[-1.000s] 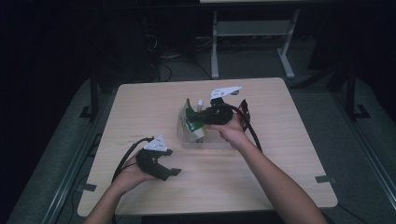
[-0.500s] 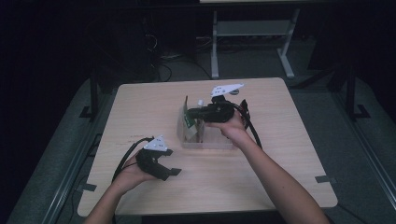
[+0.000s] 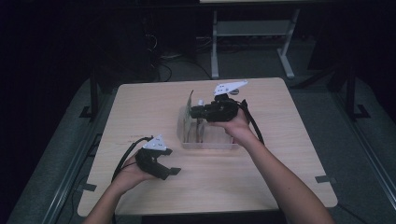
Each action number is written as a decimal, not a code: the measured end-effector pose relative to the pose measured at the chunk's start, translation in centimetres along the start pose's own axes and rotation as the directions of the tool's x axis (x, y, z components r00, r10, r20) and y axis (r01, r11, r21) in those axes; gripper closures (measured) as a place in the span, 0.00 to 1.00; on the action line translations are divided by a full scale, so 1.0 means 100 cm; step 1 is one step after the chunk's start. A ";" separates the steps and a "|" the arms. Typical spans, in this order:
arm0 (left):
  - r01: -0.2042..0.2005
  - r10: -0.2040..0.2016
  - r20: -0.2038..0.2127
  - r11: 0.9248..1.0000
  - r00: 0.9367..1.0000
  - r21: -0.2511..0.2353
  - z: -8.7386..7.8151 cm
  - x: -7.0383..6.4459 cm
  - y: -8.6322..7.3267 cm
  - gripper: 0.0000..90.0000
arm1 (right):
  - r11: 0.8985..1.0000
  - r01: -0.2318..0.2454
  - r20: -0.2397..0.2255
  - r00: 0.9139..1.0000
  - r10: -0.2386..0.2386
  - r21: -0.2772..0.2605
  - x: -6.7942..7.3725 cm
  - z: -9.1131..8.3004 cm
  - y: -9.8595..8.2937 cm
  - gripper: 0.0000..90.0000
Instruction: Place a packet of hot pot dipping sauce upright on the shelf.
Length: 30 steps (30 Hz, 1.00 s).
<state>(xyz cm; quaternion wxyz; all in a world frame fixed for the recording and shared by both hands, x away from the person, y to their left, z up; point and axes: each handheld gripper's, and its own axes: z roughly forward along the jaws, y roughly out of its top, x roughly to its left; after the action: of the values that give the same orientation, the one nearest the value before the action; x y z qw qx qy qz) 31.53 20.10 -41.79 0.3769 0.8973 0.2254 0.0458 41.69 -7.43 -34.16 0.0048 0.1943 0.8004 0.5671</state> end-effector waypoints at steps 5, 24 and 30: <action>0.000 0.000 -0.002 1.000 1.000 0.001 0.000 0.001 0.000 0.19 | 0.998 0.036 0.043 0.998 -0.038 0.047 0.007 -0.009 0.001 0.58; 0.025 -0.026 -0.030 0.999 0.999 -0.026 -0.012 -0.004 -0.003 0.19 | 0.990 0.050 0.121 0.990 -0.066 0.136 0.027 -0.051 -0.039 0.43; 0.042 -0.042 -0.042 0.999 0.998 -0.017 -0.023 -0.007 -0.013 0.19 | 0.984 0.046 0.134 0.988 -0.070 0.171 0.037 -0.062 -0.059 0.42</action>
<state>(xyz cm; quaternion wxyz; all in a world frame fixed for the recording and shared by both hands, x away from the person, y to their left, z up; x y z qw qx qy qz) 29.83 22.05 -41.02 0.3803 0.8880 0.2517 0.0588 35.07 -13.51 -36.58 0.0610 0.2099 0.8482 0.4824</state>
